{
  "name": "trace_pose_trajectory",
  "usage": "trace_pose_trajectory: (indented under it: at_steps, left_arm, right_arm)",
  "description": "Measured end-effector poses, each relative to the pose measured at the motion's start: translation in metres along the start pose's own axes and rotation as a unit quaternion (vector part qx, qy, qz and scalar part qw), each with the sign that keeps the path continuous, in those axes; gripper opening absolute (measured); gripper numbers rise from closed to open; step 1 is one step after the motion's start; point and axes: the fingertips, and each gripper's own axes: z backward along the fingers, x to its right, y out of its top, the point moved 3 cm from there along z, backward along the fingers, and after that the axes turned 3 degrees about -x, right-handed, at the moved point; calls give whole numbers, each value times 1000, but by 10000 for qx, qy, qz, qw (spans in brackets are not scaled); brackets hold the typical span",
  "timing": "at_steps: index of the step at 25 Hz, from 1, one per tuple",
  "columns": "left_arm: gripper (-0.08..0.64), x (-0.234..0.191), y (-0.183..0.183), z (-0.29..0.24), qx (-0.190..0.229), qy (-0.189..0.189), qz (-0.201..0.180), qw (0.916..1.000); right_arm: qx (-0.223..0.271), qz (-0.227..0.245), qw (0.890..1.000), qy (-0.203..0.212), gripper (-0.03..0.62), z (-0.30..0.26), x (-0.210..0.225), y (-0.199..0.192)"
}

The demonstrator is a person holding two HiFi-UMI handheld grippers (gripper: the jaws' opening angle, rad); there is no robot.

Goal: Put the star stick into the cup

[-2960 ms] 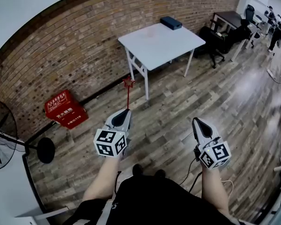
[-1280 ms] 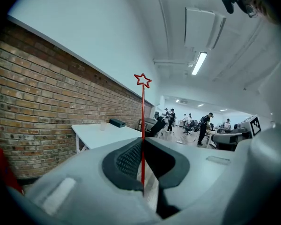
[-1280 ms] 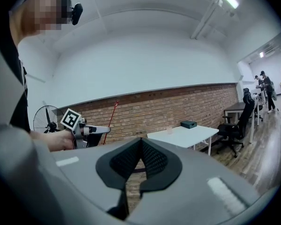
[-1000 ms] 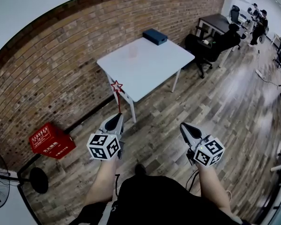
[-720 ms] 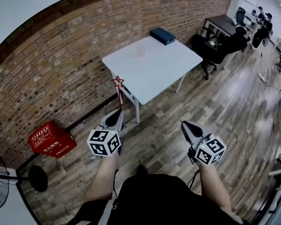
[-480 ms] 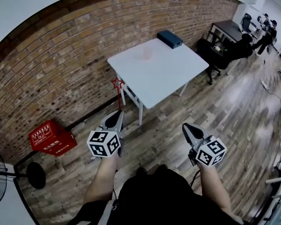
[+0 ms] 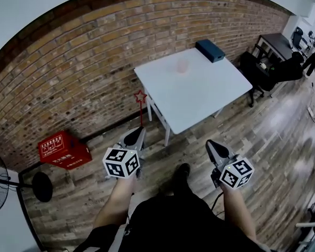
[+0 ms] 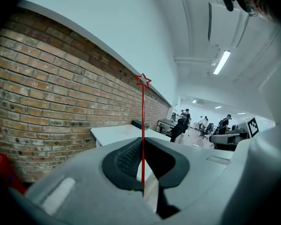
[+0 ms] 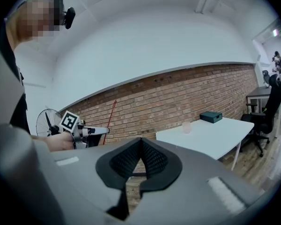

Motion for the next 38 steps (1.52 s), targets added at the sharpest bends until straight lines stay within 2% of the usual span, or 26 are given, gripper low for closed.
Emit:
trace_pose_trajectory:
  at_steps: [6, 12, 16, 19, 27, 33, 38]
  left_arm:
    - [15, 1, 13, -84, -199, 25, -27, 9998]
    - [15, 17, 48, -170, -273, 28, -182, 9995]
    - [15, 24, 70, -208, -250, 151, -480, 9984]
    - [15, 25, 79, -229, -245, 161, -554, 9980]
    - [15, -9, 93, -265, -239, 119, -396, 9989]
    - [15, -61, 118, -275, -70, 74, -289, 9995]
    - [15, -90, 129, -289, -121, -171, -445, 9988]
  right_arm:
    - [88, -94, 9999, 33, 0, -35, 70, 19]
    - [155, -318, 9993, 87, 0, -66, 160, 47]
    - [211, -244, 9991, 273, 0, -86, 192, 68]
    - [139, -261, 9991, 304, 0, -101, 213, 72]
    - [-28, -269, 9990, 350, 0, -151, 227, 88]
    - [-128, -94, 9991, 390, 0, -203, 211, 107]
    - [-222, 64, 9992, 325, 0, -233, 196, 114]
